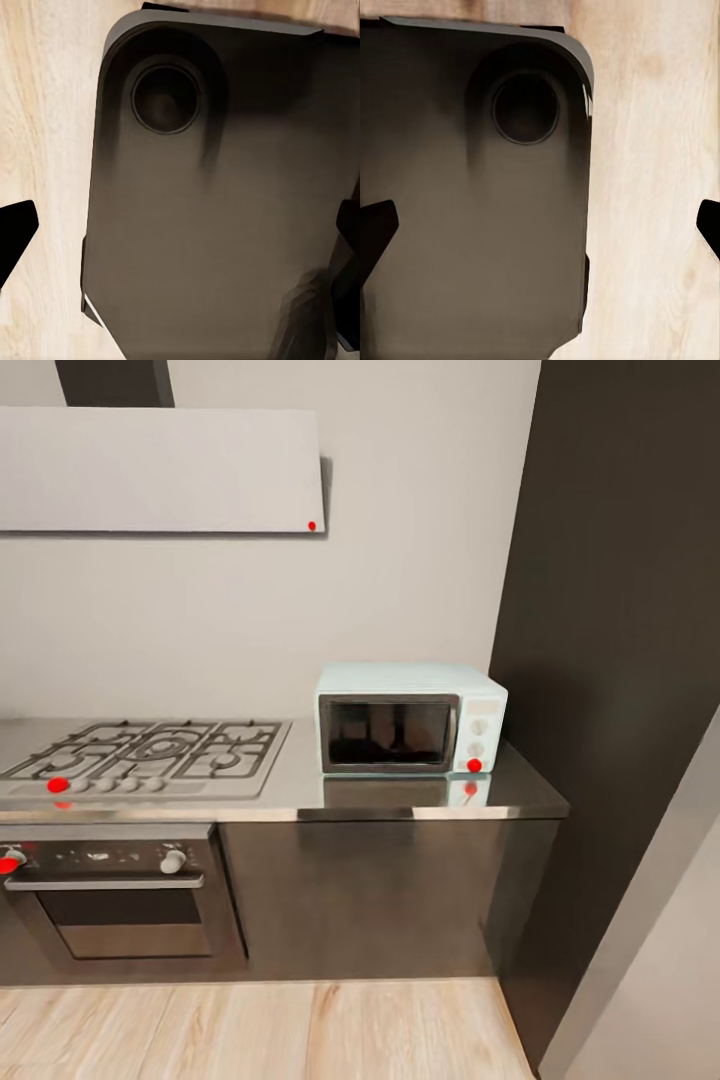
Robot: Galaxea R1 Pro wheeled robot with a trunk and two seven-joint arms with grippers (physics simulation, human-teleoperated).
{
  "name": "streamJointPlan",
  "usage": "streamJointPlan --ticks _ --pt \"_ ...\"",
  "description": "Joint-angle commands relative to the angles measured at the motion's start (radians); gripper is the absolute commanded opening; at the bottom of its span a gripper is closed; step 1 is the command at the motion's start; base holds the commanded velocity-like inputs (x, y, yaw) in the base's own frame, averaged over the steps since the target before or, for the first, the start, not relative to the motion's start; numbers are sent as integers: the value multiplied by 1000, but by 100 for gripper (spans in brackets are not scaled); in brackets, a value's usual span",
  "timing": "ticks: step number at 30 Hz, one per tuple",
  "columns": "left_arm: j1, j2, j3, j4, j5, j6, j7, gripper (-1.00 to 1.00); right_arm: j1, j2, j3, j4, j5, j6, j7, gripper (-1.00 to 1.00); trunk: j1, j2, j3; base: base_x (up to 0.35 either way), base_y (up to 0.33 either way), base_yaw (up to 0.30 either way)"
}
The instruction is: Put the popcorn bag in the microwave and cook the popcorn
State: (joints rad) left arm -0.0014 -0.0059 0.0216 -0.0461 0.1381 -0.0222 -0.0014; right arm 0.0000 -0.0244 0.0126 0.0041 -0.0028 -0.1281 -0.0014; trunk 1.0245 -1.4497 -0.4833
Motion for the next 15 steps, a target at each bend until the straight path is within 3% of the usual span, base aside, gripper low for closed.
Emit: streamJointPlan --ticks 1,15 --pt "0 0 1 0 8 -2 0 100 0 0 1 0 0 -4 0 100 0 0 -1 247 0 0" --pt "0 1 1 0 9 -2 0 100 0 1 1 0 -1 -4 -1 100 0 0 -1 247 0 0"
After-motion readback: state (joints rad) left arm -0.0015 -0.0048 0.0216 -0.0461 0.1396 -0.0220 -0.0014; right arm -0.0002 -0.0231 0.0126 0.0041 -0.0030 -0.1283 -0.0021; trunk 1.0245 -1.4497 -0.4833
